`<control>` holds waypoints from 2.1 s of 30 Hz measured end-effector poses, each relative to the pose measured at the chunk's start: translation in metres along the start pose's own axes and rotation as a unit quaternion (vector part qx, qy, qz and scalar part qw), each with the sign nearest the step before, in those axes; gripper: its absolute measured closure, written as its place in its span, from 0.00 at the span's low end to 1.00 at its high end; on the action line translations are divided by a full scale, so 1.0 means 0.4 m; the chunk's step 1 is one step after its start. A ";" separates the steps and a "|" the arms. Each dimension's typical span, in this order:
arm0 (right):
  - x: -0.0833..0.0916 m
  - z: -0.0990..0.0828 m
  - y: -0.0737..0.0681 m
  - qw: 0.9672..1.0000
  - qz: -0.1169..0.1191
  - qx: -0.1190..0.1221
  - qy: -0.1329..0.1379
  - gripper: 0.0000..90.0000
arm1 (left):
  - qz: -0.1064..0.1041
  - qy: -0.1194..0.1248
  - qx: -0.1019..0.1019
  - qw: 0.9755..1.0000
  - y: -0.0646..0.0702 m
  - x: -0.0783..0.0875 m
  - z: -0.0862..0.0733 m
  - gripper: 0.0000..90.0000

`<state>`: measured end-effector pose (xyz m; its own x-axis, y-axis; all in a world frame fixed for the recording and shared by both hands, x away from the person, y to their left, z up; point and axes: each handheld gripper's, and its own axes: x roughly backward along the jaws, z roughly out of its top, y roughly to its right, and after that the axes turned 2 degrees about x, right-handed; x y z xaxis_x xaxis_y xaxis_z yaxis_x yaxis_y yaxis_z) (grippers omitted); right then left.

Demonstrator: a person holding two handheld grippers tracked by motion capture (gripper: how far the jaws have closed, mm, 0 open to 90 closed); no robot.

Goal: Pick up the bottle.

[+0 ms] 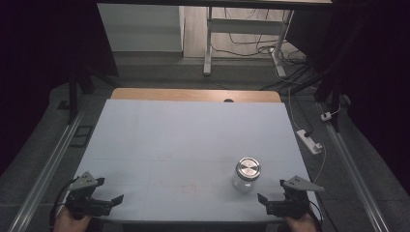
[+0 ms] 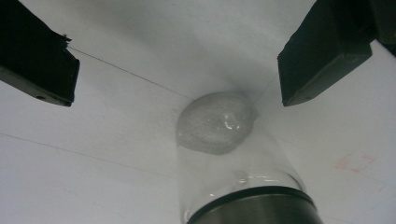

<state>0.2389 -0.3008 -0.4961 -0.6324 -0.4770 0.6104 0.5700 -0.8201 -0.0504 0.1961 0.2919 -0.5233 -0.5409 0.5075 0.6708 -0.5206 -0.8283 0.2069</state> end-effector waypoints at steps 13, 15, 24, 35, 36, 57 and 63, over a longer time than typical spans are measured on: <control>-0.003 0.001 -0.003 1.000 0.019 0.012 -0.006 0.00 | 0.003 0.003 -0.003 1.000 0.003 0.002 -0.001 0.00; -0.004 0.001 -0.003 1.000 0.021 0.012 -0.006 0.00 | 0.004 0.005 0.000 1.000 0.002 0.003 -0.001 0.00; -0.006 0.003 -0.007 0.999 0.023 0.020 -0.012 0.00 | 0.005 0.007 -0.003 1.000 0.006 0.003 -0.001 0.00; -0.003 0.012 -0.013 0.999 0.029 0.028 -0.002 0.00 | 0.010 0.007 -0.006 1.000 0.011 0.002 0.000 0.00; -0.003 0.013 -0.014 0.999 0.031 0.029 -0.003 0.00 | 0.010 0.008 -0.006 1.000 0.011 0.002 0.000 0.00; -0.028 0.036 -0.041 0.996 0.055 0.064 0.017 0.00 | 0.011 0.005 0.001 1.000 0.010 0.000 0.000 0.00; -0.043 0.047 -0.047 0.995 0.060 0.075 0.021 0.00 | 0.011 0.004 0.001 1.000 0.009 0.000 0.000 0.00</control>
<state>0.2491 -0.2712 -0.4908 -0.5748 -0.5842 0.5730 0.7125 -0.7017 -0.0007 0.1943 0.2888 -0.5224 -0.5579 0.4905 0.6694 -0.5067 -0.8402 0.1934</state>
